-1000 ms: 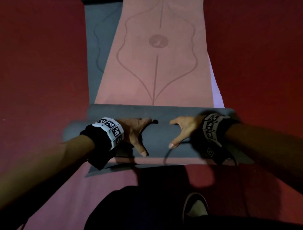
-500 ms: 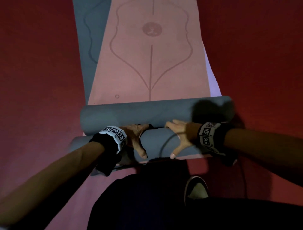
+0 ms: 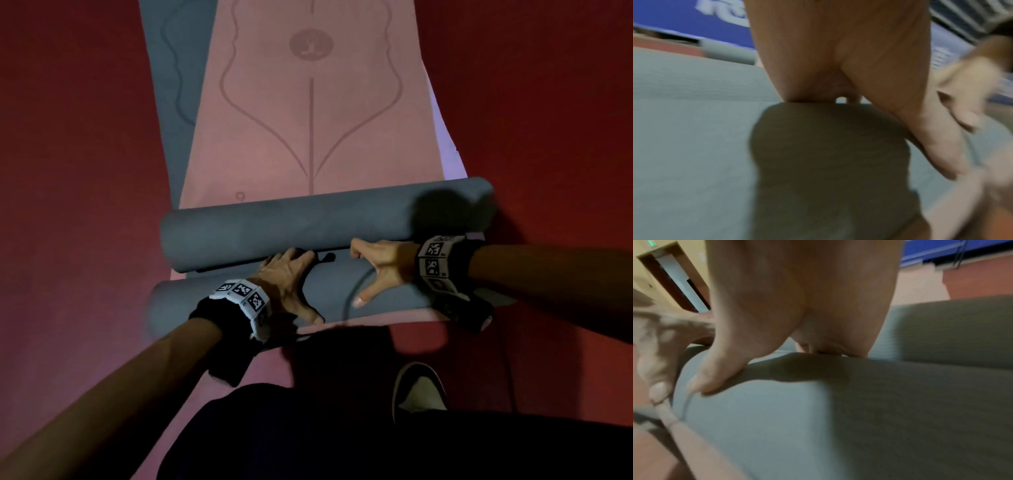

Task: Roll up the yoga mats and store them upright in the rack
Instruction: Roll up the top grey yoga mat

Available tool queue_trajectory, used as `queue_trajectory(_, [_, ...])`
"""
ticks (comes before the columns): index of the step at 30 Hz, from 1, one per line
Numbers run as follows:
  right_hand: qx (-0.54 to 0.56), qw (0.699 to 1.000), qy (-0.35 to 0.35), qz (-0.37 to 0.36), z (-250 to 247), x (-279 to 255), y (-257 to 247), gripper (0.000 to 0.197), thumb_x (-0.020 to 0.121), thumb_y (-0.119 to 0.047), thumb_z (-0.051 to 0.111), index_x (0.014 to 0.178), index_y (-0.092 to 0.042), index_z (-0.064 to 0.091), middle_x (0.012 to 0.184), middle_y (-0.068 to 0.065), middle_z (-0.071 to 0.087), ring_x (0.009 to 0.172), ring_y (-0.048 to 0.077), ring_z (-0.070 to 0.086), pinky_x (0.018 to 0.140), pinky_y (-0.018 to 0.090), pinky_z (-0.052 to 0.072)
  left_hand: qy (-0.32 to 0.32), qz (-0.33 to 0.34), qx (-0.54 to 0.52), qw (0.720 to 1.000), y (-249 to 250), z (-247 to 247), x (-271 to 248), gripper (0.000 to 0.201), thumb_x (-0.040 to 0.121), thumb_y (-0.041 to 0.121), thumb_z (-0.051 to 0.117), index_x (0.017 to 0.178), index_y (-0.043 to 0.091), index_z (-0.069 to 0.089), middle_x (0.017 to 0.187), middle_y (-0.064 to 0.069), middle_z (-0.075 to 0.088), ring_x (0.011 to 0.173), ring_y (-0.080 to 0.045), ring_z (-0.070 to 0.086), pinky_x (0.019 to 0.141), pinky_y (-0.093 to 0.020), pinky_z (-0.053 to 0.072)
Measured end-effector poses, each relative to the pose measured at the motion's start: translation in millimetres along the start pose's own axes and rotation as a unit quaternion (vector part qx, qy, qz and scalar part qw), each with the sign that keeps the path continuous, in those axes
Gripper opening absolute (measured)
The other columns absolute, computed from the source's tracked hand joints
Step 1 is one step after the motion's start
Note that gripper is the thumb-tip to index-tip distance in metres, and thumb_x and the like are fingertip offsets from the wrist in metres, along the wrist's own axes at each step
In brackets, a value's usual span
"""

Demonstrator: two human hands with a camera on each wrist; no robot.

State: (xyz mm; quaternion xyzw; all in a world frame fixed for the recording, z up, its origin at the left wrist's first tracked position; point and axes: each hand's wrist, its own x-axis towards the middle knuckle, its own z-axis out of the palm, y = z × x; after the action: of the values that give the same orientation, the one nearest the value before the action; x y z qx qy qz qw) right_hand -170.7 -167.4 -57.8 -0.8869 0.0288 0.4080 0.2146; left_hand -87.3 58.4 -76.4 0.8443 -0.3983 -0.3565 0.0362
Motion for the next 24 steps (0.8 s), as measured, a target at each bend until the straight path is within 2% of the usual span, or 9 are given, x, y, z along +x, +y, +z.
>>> queue_trajectory(5, [-0.077, 0.996, 0.047, -0.005, 6, 0, 10, 0.095, 0.073, -0.079, 0.062, 0.146, -0.023, 0.038, 0.132, 0.008, 0.045, 0.125, 0.029, 0.051, 0.107, 0.038, 0.04, -0.04, -0.018, -0.038, 0.998, -3, -18, 16, 0.121, 0.033, 0.073, 0.08, 0.143, 0.052, 0.034, 0.137, 0.004, 0.038, 0.134, -0.027, 0.037, 0.107, -0.052, 0.04])
queue_trajectory(8, [-0.049, 0.998, 0.045, -0.001, 0, 2, 13, 0.086, 0.076, -0.079, 0.061, 0.133, -0.018, 0.041, 0.129, 0.008, 0.052, 0.121, 0.029, 0.054, 0.094, 0.031, 0.04, -0.064, -0.027, -0.031, 0.997, -5, -24, 28, 0.12, 0.036, 0.073, 0.08, 0.145, 0.054, 0.033, 0.138, 0.001, 0.034, 0.134, -0.031, 0.033, 0.108, -0.054, 0.039])
queue_trajectory(10, [-0.041, 0.999, 0.028, 0.003, -12, 6, 11, 0.079, 0.081, -0.074, 0.06, 0.132, -0.017, 0.042, 0.131, 0.009, 0.055, 0.12, 0.03, 0.054, 0.086, 0.029, 0.036, -0.058, -0.028, -0.045, 0.997, -4, -27, 33, 0.108, 0.048, 0.071, 0.081, 0.144, 0.049, 0.039, 0.136, 0.001, 0.04, 0.133, -0.028, 0.039, 0.109, -0.04, 0.04])
queue_trajectory(12, [-0.036, 0.999, 0.0, 0.013, -23, 11, 9, 0.077, 0.086, -0.069, 0.06, 0.139, -0.016, 0.042, 0.141, 0.007, 0.051, 0.126, 0.027, 0.05, 0.092, 0.03, 0.035, -0.028, -0.043, -0.094, 0.994, -1, -28, 39, 0.084, 0.063, 0.068, 0.079, 0.139, 0.042, 0.05, 0.13, 0.008, 0.053, 0.128, -0.017, 0.05, 0.102, -0.025, 0.04])
queue_trajectory(13, [-0.032, 0.999, -0.01, 0.02, -27, 13, 9, 0.076, 0.088, -0.067, 0.06, 0.142, -0.016, 0.042, 0.145, 0.006, 0.048, 0.128, 0.026, 0.048, 0.097, 0.03, 0.035, -0.018, -0.051, -0.098, 0.994, 2, -28, 41, 0.082, 0.063, 0.074, 0.075, 0.136, 0.044, 0.051, 0.129, 0.009, 0.056, 0.126, -0.015, 0.053, 0.102, -0.026, 0.042])
queue_trajectory(15, [-0.032, 0.999, -0.02, 0.029, -30, 17, 10, 0.074, 0.09, -0.065, 0.058, 0.143, -0.016, 0.043, 0.148, 0.006, 0.046, 0.132, 0.025, 0.046, 0.105, 0.033, 0.035, -0.011, -0.055, -0.069, 0.996, 9, -24, 45, 0.1, 0.045, 0.096, 0.061, 0.134, 0.053, 0.046, 0.133, 0.003, 0.055, 0.126, -0.019, 0.052, 0.104, -0.037, 0.046])
queue_trajectory(17, [-0.041, 0.999, -0.014, 0.029, -28, 17, 8, 0.072, 0.092, -0.065, 0.055, 0.143, -0.015, 0.044, 0.149, 0.006, 0.046, 0.133, 0.025, 0.045, 0.109, 0.036, 0.035, -0.014, -0.049, -0.047, 0.998, 11, -18, 48, 0.112, 0.033, 0.104, 0.053, 0.134, 0.057, 0.042, 0.135, -0.001, 0.054, 0.128, -0.023, 0.049, 0.104, -0.042, 0.047])
queue_trajectory(21, [-0.079, 0.996, -0.002, 0.032, -23, 17, 3, 0.076, 0.095, -0.069, 0.044, 0.151, -0.017, 0.038, 0.152, 0.01, 0.04, 0.141, 0.028, 0.038, 0.116, 0.04, 0.029, -0.007, -0.025, -0.051, 0.998, 10, -22, 43, 0.096, 0.056, 0.091, 0.06, 0.139, 0.044, 0.047, 0.137, -0.005, 0.052, 0.132, -0.025, 0.044, 0.109, -0.04, 0.041])
queue_trajectory(24, [-0.077, 0.997, 0.025, 0.014, -18, 17, 3, 0.068, 0.096, -0.068, 0.041, 0.146, -0.022, 0.039, 0.141, 0.009, 0.048, 0.134, 0.03, 0.045, 0.112, 0.041, 0.033, 0.0, -0.032, -0.062, 0.998, 8, -23, 37, 0.084, 0.073, 0.08, 0.06, 0.143, 0.036, 0.046, 0.14, -0.011, 0.046, 0.133, -0.028, 0.041, 0.112, -0.04, 0.036])
